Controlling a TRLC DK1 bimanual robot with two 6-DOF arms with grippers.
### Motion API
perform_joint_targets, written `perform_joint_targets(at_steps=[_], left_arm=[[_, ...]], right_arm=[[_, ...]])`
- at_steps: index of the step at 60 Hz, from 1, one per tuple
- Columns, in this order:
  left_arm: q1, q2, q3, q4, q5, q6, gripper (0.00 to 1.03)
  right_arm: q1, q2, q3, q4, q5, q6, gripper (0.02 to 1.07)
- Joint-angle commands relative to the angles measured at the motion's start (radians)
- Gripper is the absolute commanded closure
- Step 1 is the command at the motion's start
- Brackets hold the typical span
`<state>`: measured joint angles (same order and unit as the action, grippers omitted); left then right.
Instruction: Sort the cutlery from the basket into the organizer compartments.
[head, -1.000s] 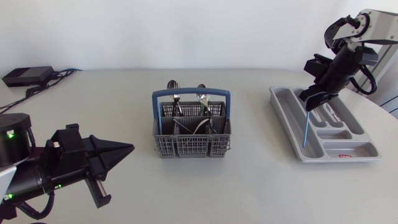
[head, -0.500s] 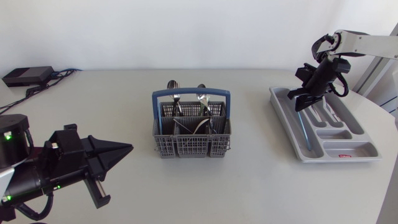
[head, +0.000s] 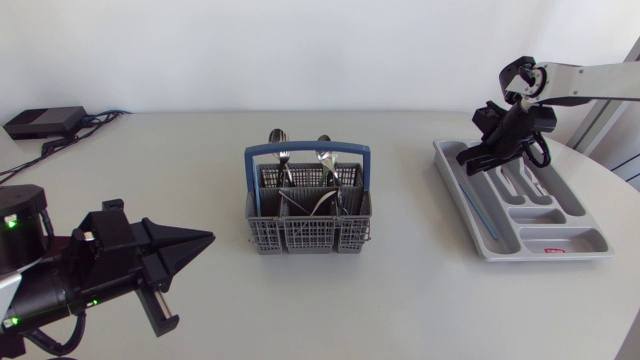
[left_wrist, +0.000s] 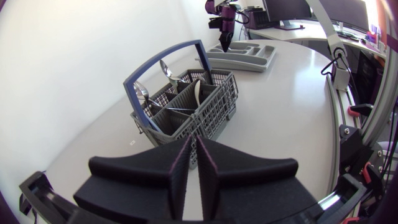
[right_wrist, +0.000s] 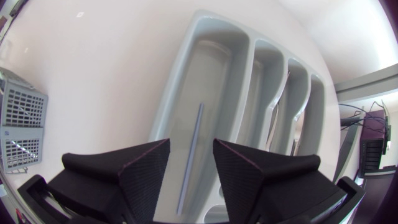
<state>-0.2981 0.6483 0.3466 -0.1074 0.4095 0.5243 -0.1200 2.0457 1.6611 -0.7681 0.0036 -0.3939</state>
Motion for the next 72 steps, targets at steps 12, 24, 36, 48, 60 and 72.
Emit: perform_joint_targets(at_steps=[12, 24, 36, 48, 60, 72], left_arm=[[-0.013, 0.008, -0.021, 0.026, -0.014, -0.014, 0.94], [-0.042, 0.060, 0.003, 0.058, -0.035, -0.015, 0.94], [-0.116, 0.142, 0.055, 0.092, -0.107, -0.018, 0.93], [-0.231, 0.303, 0.161, 0.127, -0.210, -0.026, 0.93], [-0.334, 0.534, 0.341, 0.127, -0.304, -0.063, 0.86], [-0.392, 0.718, 0.485, 0.124, -0.374, -0.086, 0.78]], right_arm=[[0.151, -0.440, -0.345, 0.133, -0.048, -0.039, 0.37], [0.286, -0.667, -0.505, 0.155, -0.094, -0.033, 0.37], [0.395, -0.785, -0.601, 0.156, -0.105, -0.011, 0.37], [0.484, -0.877, -0.713, 0.176, -0.105, 0.000, 0.37], [0.546, -0.961, -0.825, 0.205, -0.105, 0.018, 0.37], [0.548, -1.015, -0.896, 0.224, -0.105, 0.012, 0.37]])
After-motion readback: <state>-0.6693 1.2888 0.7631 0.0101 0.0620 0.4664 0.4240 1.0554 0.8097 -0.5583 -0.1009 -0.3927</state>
